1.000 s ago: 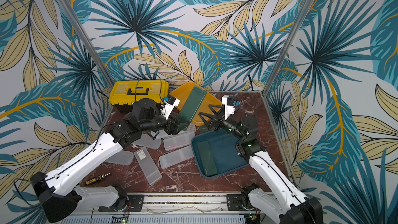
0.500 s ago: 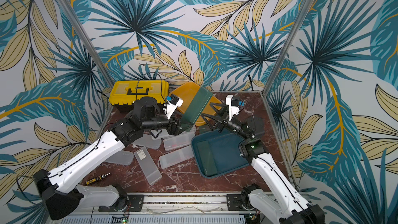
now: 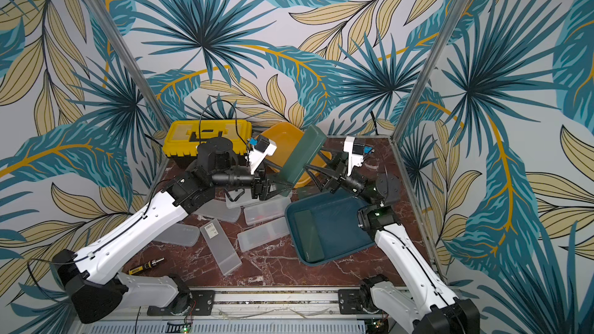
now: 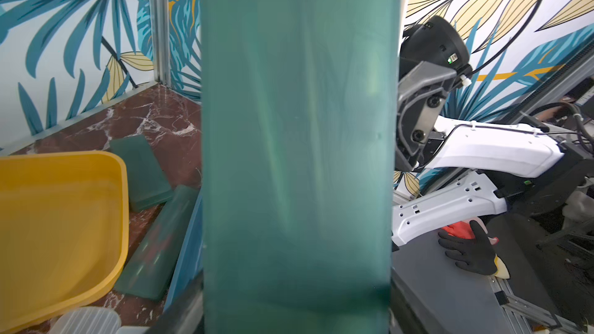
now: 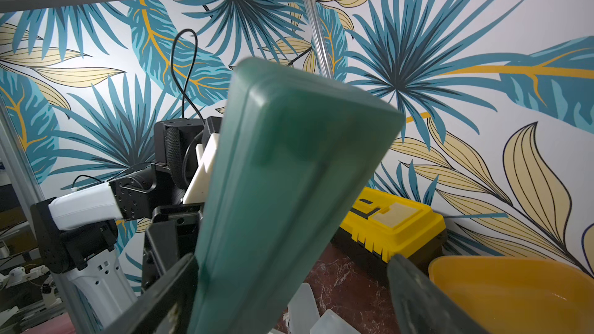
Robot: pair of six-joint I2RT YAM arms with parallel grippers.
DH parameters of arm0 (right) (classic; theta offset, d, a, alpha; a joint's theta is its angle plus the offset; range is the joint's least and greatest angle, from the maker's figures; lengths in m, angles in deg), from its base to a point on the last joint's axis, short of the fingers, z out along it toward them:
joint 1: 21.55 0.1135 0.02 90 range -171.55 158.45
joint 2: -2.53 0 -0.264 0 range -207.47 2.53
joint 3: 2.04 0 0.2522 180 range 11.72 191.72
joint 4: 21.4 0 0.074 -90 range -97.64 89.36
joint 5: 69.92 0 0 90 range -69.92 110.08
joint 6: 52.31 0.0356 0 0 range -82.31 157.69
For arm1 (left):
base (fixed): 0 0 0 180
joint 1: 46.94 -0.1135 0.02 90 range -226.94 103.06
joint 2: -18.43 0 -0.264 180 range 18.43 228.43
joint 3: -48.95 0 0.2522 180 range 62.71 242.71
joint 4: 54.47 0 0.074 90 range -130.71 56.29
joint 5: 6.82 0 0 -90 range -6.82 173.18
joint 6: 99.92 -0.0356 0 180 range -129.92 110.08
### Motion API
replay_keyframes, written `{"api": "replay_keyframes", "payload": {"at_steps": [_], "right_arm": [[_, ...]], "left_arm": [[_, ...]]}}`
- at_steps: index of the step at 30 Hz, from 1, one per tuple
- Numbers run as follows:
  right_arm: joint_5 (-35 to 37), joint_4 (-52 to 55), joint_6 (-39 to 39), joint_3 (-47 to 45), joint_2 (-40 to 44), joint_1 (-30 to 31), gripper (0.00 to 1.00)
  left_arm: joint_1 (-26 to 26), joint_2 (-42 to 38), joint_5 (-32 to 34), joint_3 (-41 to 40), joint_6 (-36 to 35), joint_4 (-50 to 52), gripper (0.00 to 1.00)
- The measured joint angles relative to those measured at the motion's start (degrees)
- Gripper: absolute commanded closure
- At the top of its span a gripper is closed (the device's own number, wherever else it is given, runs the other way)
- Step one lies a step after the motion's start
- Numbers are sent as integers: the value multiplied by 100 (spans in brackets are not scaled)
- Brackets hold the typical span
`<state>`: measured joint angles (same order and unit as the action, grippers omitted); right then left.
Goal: Place the pencil cases by color into the storage box
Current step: Pick up the pencil case from the center of the board.
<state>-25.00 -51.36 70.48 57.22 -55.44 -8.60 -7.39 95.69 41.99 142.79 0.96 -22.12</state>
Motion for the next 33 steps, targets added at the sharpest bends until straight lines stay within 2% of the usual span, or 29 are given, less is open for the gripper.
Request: {"api": "replay_keyframes", "payload": {"at_steps": [9,23,33], "right_arm": [[-216,-553,428,219,-289,-22,8],[-579,-1963,1401,713,-1276,-22,11],[-579,-2210,1567,999,-1637,-44,15]], "left_arm": [[-13,251,-490,87,2,-319,42],[-317,332,-925,107,70,-614,42],[-520,776,-1327,400,157,-968,43]]}}
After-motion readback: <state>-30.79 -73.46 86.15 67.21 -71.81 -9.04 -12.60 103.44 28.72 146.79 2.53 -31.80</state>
